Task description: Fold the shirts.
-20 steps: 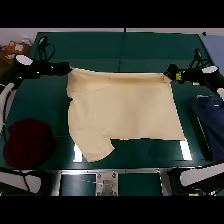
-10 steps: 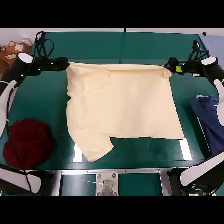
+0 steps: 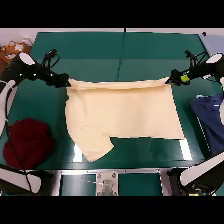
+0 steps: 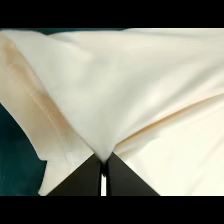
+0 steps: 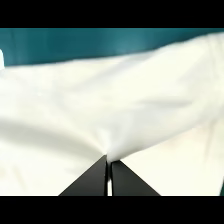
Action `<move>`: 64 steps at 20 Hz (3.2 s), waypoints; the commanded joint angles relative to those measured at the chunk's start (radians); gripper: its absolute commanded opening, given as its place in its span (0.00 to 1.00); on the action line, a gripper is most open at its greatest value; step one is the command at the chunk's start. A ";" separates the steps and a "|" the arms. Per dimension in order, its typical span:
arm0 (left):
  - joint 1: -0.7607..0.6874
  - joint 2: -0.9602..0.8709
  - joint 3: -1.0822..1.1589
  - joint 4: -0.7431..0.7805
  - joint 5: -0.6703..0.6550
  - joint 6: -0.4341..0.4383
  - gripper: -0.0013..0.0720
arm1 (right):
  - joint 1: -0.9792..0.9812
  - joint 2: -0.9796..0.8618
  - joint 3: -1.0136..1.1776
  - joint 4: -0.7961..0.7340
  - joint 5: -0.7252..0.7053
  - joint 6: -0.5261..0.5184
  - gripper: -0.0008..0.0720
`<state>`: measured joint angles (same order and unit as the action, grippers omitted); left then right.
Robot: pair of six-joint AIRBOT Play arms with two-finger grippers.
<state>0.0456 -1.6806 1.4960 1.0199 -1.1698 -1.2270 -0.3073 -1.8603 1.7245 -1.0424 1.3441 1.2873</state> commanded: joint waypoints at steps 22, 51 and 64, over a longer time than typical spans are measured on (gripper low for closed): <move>-0.045 0.003 -0.021 0.095 -0.223 -0.145 0.75 | 0.011 0.019 -0.026 -0.155 0.304 0.139 0.33; -0.320 0.839 -1.254 -0.235 0.393 -0.369 0.65 | -0.211 0.944 -1.459 0.169 -0.429 0.304 0.60; -0.329 0.854 -1.051 0.039 0.056 -0.366 0.05 | -0.214 0.924 -1.294 -0.044 -0.204 0.206 0.03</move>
<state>-0.2829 -0.8375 0.3576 0.9020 -0.9424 -1.5463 -0.5209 -0.9379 0.3782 -0.9478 1.0187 1.4582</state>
